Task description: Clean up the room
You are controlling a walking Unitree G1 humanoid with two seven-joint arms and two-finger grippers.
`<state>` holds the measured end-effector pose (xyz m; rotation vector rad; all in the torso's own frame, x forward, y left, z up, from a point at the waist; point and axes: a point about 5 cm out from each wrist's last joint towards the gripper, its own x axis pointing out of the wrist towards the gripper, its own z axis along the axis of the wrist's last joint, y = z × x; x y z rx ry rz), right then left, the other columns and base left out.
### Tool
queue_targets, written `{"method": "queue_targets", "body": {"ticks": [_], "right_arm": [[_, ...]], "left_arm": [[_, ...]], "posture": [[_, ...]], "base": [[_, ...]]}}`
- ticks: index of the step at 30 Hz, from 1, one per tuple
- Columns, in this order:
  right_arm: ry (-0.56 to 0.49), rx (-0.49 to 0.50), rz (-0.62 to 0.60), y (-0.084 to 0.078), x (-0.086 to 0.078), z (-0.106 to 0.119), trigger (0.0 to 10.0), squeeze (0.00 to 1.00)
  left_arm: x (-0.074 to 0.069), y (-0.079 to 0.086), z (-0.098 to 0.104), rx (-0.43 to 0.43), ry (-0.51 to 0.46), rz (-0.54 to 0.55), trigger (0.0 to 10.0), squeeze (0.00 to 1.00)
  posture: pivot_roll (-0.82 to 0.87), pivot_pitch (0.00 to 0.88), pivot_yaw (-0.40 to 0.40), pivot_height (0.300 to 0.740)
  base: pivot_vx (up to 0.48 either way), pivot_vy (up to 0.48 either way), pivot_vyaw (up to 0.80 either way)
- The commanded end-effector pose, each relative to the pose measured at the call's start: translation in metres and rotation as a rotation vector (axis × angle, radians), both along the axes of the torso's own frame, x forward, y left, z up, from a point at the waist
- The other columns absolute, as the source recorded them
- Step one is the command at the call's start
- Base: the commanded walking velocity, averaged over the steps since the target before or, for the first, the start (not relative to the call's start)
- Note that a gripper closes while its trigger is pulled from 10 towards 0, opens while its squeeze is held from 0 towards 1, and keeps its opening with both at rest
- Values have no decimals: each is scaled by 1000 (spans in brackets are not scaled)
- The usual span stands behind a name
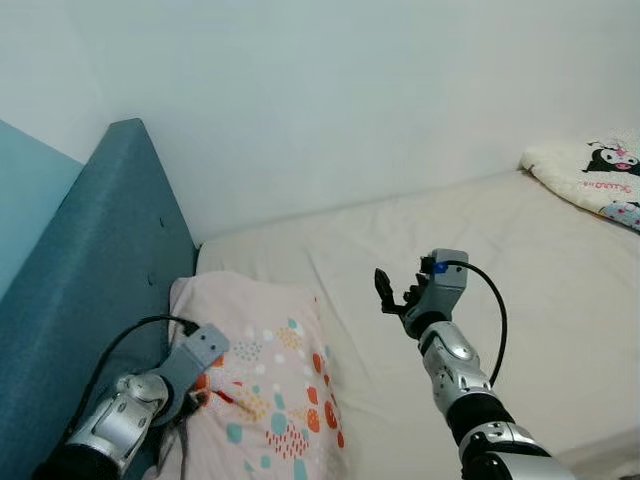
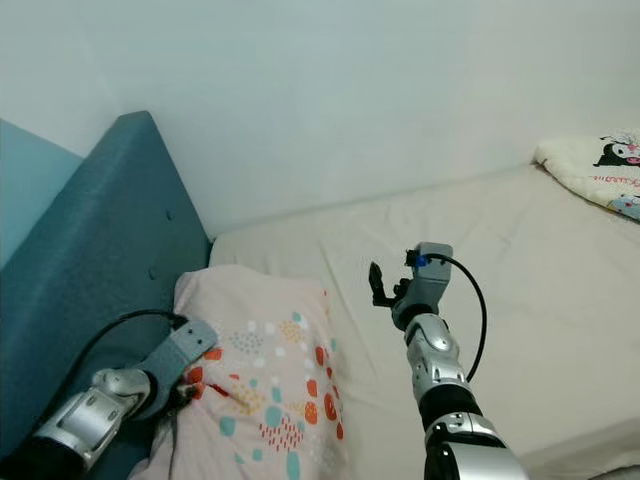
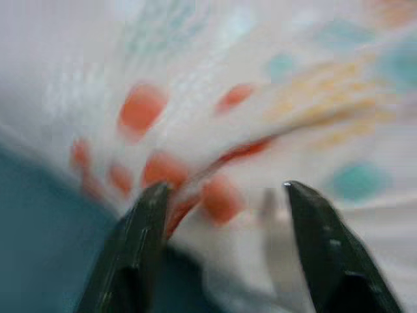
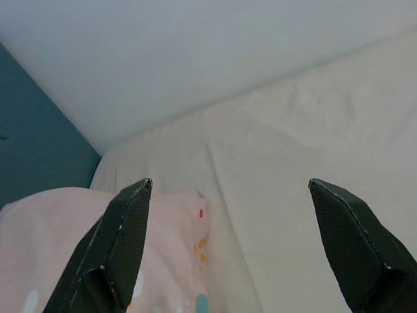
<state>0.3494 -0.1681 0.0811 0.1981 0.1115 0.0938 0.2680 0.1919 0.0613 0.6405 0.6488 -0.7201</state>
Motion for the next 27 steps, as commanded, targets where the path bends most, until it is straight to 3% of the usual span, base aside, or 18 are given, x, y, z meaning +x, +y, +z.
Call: {"method": "queue_targets", "body": {"ticks": [1, 3, 5, 6, 7, 9, 13, 15, 20, 23, 27], "right_arm": [[7, 9, 18, 5, 0, -1, 10000, 0], [9, 7, 20, 6, 0, -1, 10000, 0], [10, 6, 21, 6, 0, -1, 10000, 0], [10, 6, 21, 6, 0, -1, 10000, 0], [11, 6, 21, 6, 1, -1, 10000, 0], [12, 6, 20, 5, 1, -1, 10000, 0], [16, 3, 24, 5, 0, -1, 10000, 0], [18, 2, 26, 5, 0, -2, 10000, 0], [18, 0, 30, 6, 1, -1, 10000, 0], [14, -3, 35, 7, 3, 1, 10000, 0], [14, -4, 38, 7, 3, 2, 10000, 0]], "left_arm": [[-4, 2, 20, -50, -15, -125, 10000, 1000], [-10, -20, 38, -277, -20, -196, 10000, 1000], [-12, -37, 51, -452, -53, -226, 10000, 161], [-12, -37, 51, -452, -53, -226, 10000, 161], [-14, -43, 54, -526, -44, -228, 10000, 0], [-16, -54, 49, -654, -11, -185, 10000, 0], [-11, -65, 37, -737, -6, -72, 10000, 0], [-5, -68, 28, -806, 11, 46, 10000, 0], [-7, -75, 15, -838, 25, 127, 10000, 0], [-6, -80, 10, -928, 69, 227, 10000, 0], [1, -77, 9, -906, 17, 287, 10000, 0]], "posture": [[-188, 0, 50, 740], [-189, 0, 50, 740], [-190, 0, 49, 740], [-190, 0, 49, 740], [-189, 0, 48, 740], [-191, 0, 45, 740], [-189, 0, 39, 740], [-186, 0, 37, 740], [-188, 0, 33, 740], [-186, 0, 30, 740], [-186, 0, 30, 740]], "base": [[0, 0, 0], [0, 0, 0], [0, 0, 0], [0, 0, 0], [0, 0, 0], [0, 0, 0], [0, 0, 0], [0, 0, 0], [-52, 0, 0], [-402, 0, 0], [-399, 0, 0]]}}
